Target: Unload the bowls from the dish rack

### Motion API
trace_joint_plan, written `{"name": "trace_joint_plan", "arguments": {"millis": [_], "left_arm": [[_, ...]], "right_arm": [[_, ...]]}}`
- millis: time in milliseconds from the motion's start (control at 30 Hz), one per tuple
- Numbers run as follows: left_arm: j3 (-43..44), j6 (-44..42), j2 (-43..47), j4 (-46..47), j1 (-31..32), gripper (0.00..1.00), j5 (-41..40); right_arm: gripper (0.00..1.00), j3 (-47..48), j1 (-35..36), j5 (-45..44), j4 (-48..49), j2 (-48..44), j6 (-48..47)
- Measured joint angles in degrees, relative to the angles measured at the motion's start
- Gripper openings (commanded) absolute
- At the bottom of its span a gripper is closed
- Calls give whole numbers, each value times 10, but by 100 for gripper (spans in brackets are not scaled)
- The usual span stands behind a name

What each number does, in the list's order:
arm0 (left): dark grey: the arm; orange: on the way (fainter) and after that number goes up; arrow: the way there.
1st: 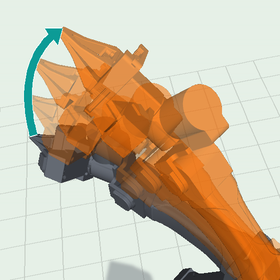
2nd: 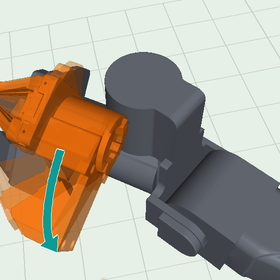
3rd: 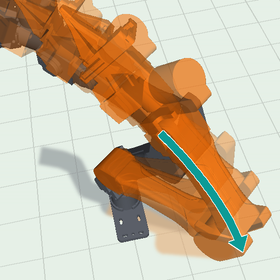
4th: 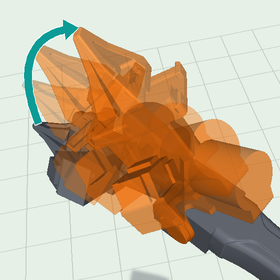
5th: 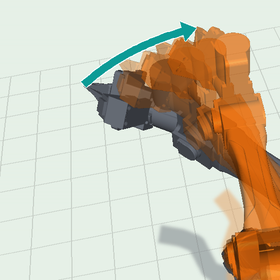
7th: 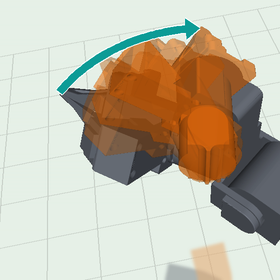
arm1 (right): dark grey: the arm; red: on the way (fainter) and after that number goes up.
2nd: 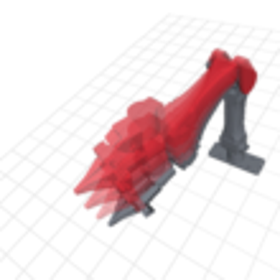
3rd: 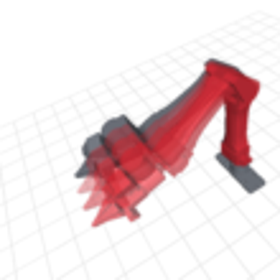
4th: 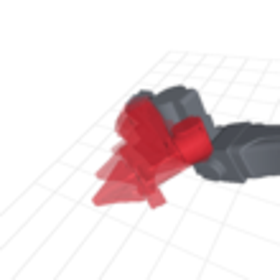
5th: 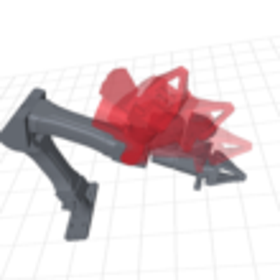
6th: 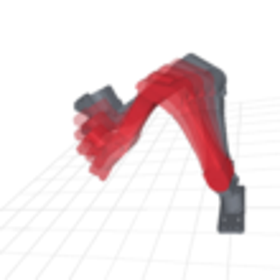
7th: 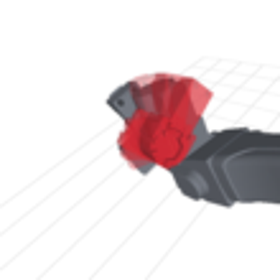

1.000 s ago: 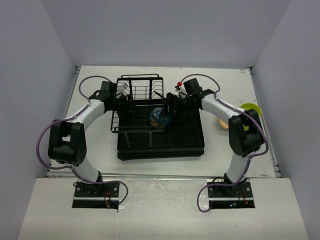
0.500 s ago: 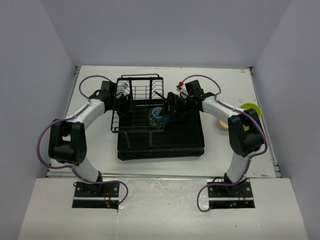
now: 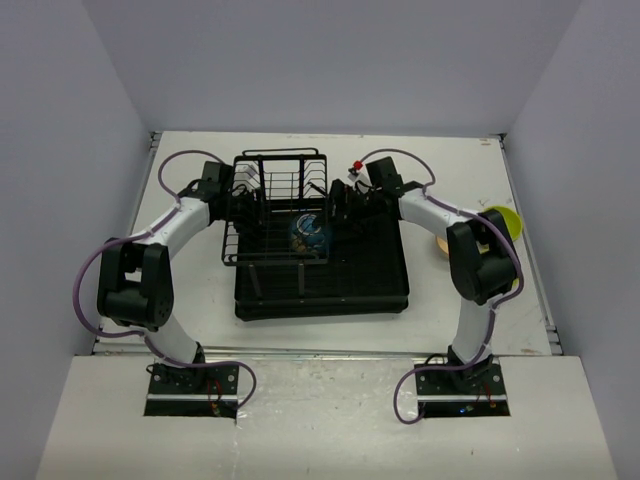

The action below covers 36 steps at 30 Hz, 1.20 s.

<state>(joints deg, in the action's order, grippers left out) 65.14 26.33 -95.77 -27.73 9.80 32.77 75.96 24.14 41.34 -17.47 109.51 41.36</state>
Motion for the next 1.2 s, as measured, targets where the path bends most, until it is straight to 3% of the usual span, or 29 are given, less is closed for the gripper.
{"name": "trace_joint_plan", "arguments": {"millis": [533, 767, 1200], "left_arm": [[0, -4, 0, -1, 0, 54, 0], [4, -4, -4, 0, 0, 54, 0], [10, -4, -10, -2, 0, 55, -2]], "right_arm": [[99, 56, 10, 4, -6, 50, 2], [94, 66, 10, 23, 2, 64, 1], [94, -73, -3, 82, 263, 38, 142]]}}
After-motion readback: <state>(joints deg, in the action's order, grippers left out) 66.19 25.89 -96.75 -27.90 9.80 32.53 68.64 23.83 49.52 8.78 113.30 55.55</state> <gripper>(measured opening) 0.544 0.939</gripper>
